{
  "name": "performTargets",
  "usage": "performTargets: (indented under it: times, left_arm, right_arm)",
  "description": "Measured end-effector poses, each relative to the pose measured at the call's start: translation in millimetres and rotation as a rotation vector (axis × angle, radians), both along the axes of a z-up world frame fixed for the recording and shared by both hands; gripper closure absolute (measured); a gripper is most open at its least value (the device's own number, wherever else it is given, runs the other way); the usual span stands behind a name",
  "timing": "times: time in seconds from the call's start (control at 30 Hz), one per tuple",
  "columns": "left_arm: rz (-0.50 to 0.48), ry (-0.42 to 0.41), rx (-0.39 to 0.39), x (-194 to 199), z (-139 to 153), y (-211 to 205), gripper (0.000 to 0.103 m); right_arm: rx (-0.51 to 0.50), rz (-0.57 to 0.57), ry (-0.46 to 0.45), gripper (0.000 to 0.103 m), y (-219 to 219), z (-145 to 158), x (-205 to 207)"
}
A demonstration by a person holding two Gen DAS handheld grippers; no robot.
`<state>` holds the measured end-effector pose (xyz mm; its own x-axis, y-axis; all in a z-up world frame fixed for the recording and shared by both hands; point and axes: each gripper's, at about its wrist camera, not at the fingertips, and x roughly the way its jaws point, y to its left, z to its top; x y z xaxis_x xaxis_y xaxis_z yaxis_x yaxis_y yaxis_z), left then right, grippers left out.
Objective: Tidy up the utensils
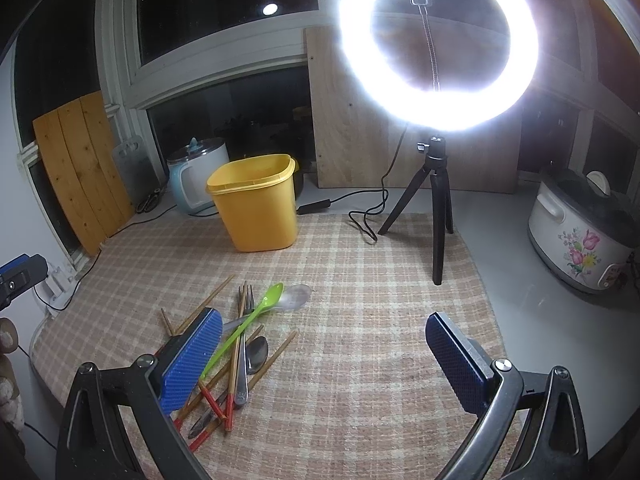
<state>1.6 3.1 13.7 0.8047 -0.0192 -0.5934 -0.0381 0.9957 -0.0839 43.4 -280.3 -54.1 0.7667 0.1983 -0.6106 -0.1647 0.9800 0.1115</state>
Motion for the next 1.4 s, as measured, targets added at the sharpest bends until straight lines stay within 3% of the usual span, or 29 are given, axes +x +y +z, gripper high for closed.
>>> performTargets:
  times: [1.0,1.4]
  left_arm:
    - [0.001,0.000,0.000,0.9,-0.2,0.8,0.000]
    - [0.013,0.025,-0.002,6.6,-9.2,4.6,0.000]
  right_arm:
    - [-0.005,-0.005,0.016,0.000,3.4,-5.3,2.3]
    - [-0.005,-0.029,0.062,0.000,3.0,-10.7,9.2]
